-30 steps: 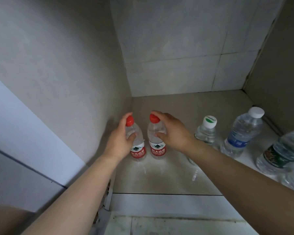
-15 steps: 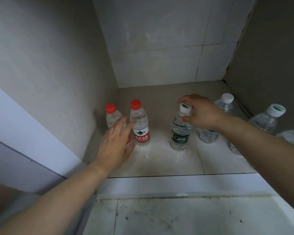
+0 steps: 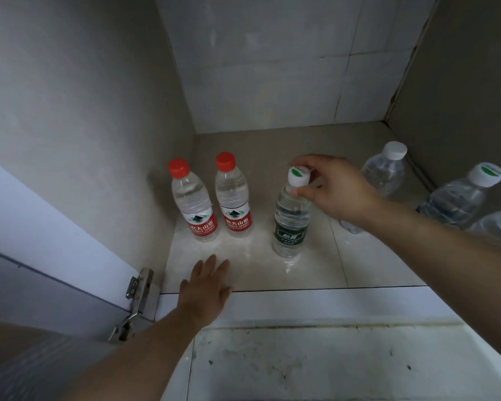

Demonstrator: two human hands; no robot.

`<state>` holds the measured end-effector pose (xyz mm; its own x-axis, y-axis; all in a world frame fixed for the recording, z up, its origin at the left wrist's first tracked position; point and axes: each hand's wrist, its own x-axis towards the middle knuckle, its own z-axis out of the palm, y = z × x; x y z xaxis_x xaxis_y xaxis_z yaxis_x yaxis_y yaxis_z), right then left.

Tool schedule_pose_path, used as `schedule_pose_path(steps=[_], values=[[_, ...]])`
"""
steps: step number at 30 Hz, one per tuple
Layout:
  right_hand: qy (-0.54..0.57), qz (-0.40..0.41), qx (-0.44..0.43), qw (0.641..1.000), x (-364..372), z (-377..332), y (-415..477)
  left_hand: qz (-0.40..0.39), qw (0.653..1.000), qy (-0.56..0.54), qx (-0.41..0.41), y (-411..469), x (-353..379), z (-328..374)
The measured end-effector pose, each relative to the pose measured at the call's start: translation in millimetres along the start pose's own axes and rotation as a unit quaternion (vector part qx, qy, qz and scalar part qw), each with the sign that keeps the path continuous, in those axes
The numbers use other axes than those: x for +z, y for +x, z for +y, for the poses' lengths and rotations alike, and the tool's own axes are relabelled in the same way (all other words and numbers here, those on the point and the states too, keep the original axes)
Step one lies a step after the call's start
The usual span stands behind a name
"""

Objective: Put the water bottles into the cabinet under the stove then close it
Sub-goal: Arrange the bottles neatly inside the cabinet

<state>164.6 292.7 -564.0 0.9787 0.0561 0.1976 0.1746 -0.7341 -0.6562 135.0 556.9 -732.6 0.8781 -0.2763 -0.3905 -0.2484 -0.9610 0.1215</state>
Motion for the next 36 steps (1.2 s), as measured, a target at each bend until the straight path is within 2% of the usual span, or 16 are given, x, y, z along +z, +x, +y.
schedule_pose_path(steps=[6, 10, 14, 18, 20, 23, 26, 28, 31, 36], values=[[0.015, 0.007, -0.003, 1.000, 12, -2, 0, -0.023, 0.999, -0.017, 0.016, 5, -15, -4], [0.031, 0.001, 0.001, 1.000, 8, 3, -8, 0.058, 0.991, -0.098, 0.073, 10, -41, 18], [0.019, -0.031, -0.016, 0.999, 0, 11, -17, 0.147, 0.941, -0.251, 0.174, 14, -80, 65], [-0.050, 0.038, -0.022, 0.998, -35, 38, -17, 0.196, 0.881, -0.373, 0.214, 15, -121, 111], [-0.120, 0.080, -0.022, 0.989, -55, 55, -17, 0.213, 0.877, -0.379, 0.204, 19, -132, 122], [-0.167, 0.118, 0.006, 0.979, -73, 74, -15, 0.219, 0.884, -0.367, 0.190, 23, -135, 126], [-0.098, 0.092, 0.092, 0.987, -74, 87, -11, 0.202, 0.884, -0.388, 0.165, 22, -130, 125], [-0.059, 0.086, 0.123, 0.987, -71, 92, -10, 0.195, 0.870, -0.429, 0.148, 21, -126, 124], [-0.033, 0.101, 0.098, 0.989, -67, 86, -10, 0.213, 0.847, -0.468, 0.134, 15, -123, 123], [-0.026, 0.061, 0.039, 0.997, -46, 56, -7, 0.219, 0.828, -0.502, 0.117, 3, -129, 102]])
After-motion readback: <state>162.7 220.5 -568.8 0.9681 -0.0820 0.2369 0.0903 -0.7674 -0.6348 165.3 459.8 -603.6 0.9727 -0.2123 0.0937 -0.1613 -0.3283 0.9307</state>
